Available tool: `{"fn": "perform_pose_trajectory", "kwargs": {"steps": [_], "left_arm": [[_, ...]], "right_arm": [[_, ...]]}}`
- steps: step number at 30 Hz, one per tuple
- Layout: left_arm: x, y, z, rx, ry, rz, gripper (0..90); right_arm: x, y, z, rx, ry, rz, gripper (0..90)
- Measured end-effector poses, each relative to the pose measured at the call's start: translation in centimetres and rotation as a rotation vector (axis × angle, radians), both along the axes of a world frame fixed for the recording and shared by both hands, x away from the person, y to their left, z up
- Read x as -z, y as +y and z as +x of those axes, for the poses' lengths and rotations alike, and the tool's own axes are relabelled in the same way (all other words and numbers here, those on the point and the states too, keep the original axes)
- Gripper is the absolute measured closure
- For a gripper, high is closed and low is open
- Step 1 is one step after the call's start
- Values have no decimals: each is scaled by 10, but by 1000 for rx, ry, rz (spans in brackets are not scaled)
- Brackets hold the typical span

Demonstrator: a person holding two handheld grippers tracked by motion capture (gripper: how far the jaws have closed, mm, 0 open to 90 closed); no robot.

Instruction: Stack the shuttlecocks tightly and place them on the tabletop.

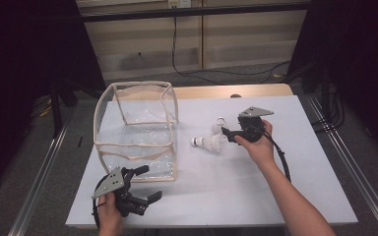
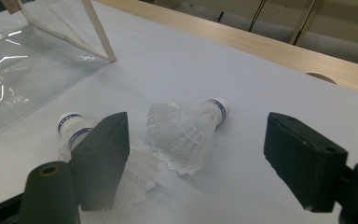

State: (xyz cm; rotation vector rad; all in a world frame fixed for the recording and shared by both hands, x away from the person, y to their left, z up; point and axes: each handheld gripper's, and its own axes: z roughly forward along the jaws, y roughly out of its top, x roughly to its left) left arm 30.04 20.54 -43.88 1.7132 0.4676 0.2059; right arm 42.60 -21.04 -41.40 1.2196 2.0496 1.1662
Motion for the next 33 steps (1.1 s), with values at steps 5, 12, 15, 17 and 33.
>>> {"fn": "perform_pose_trajectory", "kwargs": {"steps": [5,12,15,17,33], "left_arm": [[0,0,0,-2,1,-1,27],[0,0,0,0,1,1,27],[0,0,0,3,1,2,27],[0,0,0,2,0,1,27],[1,0,1,2,2,-4,28]], "right_arm": [[3,2,2,-3,-9,-18,286],[4,6,3,-6,-9,-48,393],[5,8,4,-13,-2,-61,443],[6,9,5,-16,0,-71,464],[15,10,16,5,2,-87,535]]}}
